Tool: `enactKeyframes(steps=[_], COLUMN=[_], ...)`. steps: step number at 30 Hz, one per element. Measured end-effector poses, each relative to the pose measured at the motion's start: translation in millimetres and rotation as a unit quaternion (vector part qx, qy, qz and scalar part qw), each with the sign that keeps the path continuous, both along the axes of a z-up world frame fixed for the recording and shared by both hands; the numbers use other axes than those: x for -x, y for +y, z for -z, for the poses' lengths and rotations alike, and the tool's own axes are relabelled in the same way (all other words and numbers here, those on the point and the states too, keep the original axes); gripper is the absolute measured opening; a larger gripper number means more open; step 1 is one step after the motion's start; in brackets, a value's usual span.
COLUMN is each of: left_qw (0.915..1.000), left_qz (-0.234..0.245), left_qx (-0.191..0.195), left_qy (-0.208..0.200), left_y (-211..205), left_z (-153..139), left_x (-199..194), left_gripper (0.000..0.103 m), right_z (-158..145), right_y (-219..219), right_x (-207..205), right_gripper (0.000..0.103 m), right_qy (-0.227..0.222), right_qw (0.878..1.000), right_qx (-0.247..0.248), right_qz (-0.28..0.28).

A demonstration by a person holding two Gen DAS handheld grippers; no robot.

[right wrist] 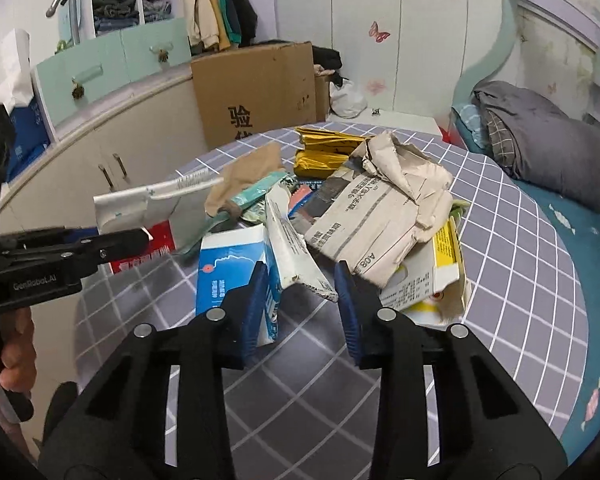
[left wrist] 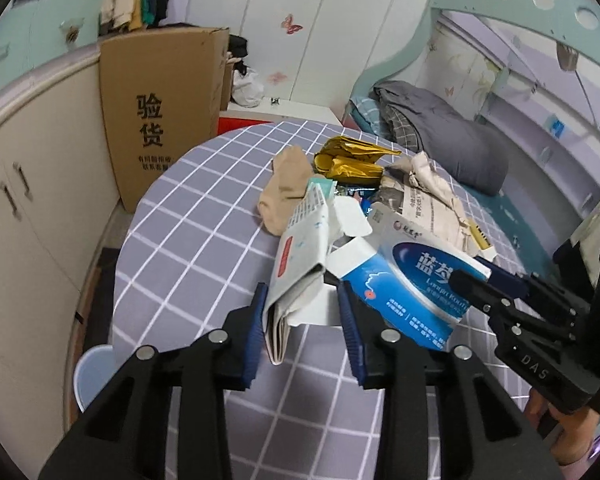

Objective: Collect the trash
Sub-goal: 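Grasp the white paper booklet with the left tool while the right tool grasps the blue-white box, then carry the booklet and blue-white box down over the blue wastebasket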

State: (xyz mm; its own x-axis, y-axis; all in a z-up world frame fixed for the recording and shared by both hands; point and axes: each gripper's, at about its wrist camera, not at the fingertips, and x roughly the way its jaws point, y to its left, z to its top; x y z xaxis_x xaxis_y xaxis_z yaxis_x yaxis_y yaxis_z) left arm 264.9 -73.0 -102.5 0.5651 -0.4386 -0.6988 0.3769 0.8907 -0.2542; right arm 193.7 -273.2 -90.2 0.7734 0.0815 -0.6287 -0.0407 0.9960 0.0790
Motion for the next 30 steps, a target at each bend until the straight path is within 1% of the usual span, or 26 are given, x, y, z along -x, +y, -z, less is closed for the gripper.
enactKeyframes(steps=[2,6,10,18,24,30], left_qw=[1.0000,0.9992,0.9978,0.9933,0.9888,0.9850], left_qz=[-0.006,-0.022,-0.034,-0.055,-0.084,-0.119], left_qx=[0.006,-0.004,0.002,0.000,-0.004,-0.005], left_qy=[-0.005,-0.034,-0.057,-0.102,-0.123,-0.125], left_y=[4,6,13,27,52,87], left_z=[-3,-13,-27,-54,-64,-62], left_x=[7,27,45,79,96,100], left_gripper=[0.034,0.034,0.034,0.034,0.034,0.034], right_z=[-3,-9,-18,-41,-54,-56], right_y=[1,5,13,33,56,91], right_x=[7,18,30,53,60,56], right_gripper=[0.034,0.033,0.033,0.033,0.033,0.033], right_qy=[-0.007,-0.016,-0.025,-0.054,-0.066,-0.066], right_qw=[1.000,0.999,0.999,0.997,0.995,0.993], right_qx=[-0.011,-0.028,-0.045,-0.063,-0.068,-0.070], right_qz=[0.002,0.006,0.001,-0.010,-0.032,-0.061])
